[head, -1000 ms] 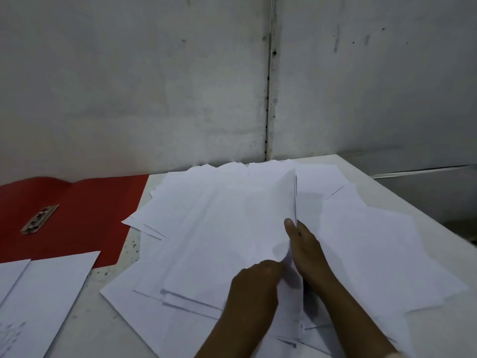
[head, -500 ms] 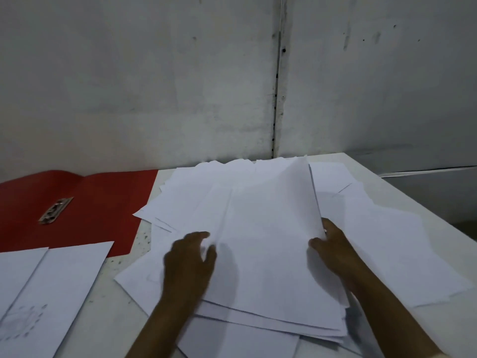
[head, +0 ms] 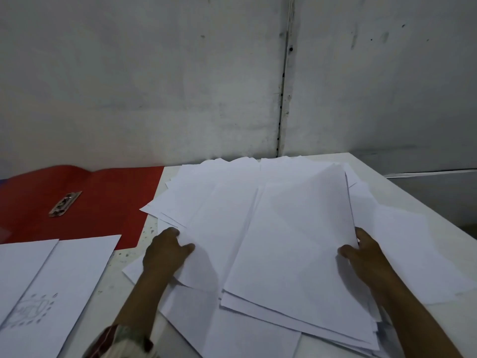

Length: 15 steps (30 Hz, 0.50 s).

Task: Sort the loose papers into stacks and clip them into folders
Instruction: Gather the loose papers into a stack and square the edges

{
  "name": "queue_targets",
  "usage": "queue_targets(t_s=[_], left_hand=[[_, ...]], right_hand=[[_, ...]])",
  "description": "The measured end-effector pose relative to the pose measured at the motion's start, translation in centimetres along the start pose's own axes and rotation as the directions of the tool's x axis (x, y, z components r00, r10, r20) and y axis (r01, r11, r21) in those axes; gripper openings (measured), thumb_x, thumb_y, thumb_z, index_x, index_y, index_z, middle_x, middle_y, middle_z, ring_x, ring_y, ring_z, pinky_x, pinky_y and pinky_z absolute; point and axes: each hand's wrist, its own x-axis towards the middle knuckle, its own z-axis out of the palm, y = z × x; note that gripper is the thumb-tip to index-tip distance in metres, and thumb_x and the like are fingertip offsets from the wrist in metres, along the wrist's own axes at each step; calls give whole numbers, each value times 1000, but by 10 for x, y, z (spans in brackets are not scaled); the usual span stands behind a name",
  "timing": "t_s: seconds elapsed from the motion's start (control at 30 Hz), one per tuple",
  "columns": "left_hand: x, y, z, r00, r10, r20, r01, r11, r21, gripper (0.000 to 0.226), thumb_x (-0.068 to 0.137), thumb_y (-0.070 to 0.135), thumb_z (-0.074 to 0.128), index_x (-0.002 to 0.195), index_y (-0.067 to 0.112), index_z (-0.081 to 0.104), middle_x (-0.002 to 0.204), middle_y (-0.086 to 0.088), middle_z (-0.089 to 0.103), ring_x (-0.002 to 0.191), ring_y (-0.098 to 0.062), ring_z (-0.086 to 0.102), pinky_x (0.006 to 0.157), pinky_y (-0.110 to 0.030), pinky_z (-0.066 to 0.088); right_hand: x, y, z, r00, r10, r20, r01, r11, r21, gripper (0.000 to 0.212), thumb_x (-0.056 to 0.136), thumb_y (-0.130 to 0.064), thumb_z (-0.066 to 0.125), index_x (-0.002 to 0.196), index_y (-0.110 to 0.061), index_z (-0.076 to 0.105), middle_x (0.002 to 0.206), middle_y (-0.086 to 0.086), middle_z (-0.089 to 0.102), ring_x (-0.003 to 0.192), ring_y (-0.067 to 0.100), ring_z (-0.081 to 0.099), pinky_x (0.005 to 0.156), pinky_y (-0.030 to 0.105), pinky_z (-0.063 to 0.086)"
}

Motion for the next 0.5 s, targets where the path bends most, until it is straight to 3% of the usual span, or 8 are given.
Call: queue_targets(t_s=[0.07, 0.13, 0.2, 0.27, 0.5], left_hand=[[3, -8, 1, 998, 24, -52, -23, 1000, 12, 31, 91, 23, 53, 115, 3, 58, 121, -15, 60, 106, -30, 56, 87, -35, 42], [5, -16, -2, 992, 24, -121, -25, 1000, -6, 24, 93, 16, 46, 103, 0, 62, 110, -18, 63, 90, -29, 55, 79, -34, 41], [7, -25, -9, 980, 0, -200, -7, 999, -33, 25, 95, 13, 43, 102, -2, 62, 107, -21, 63, 92, -33, 55, 80, -36, 41], [8, -35, -20, 959, -27, -283, 6, 997, -73, 26, 96, 13, 41, 104, -2, 61, 107, -24, 62, 99, -39, 56, 84, -40, 42], [15, -79, -56, 891, -125, -436, 33, 977, -213, 25, 94, 9, 43, 95, -8, 62, 98, -31, 61, 90, -44, 55, 77, -43, 42]], right_hand=[[0, 1, -3, 1000, -2, -9, 2, 1000, 2, 42, 88, 8, 46, 130, 1, 46, 106, 9, 53, 88, 24, 46, 76, 26, 32], [1, 1, -6, 1000, -8, -19, 8, 1000, -3, 41, 88, 9, 45, 128, 1, 47, 105, 9, 53, 86, 24, 46, 73, 27, 33], [2, 0, -7, 1000, -22, -23, 21, 1000, -19, 40, 87, 9, 45, 126, 0, 48, 101, 8, 52, 84, 25, 47, 66, 28, 34], [3, -1, -8, 999, -28, -20, 27, 999, -39, 40, 87, 9, 44, 125, -1, 48, 101, 9, 53, 85, 26, 48, 70, 28, 34], [4, -4, -5, 999, -38, -15, 36, 995, -93, 38, 85, 9, 44, 121, -2, 50, 109, 20, 59, 87, 30, 52, 73, 29, 37]])
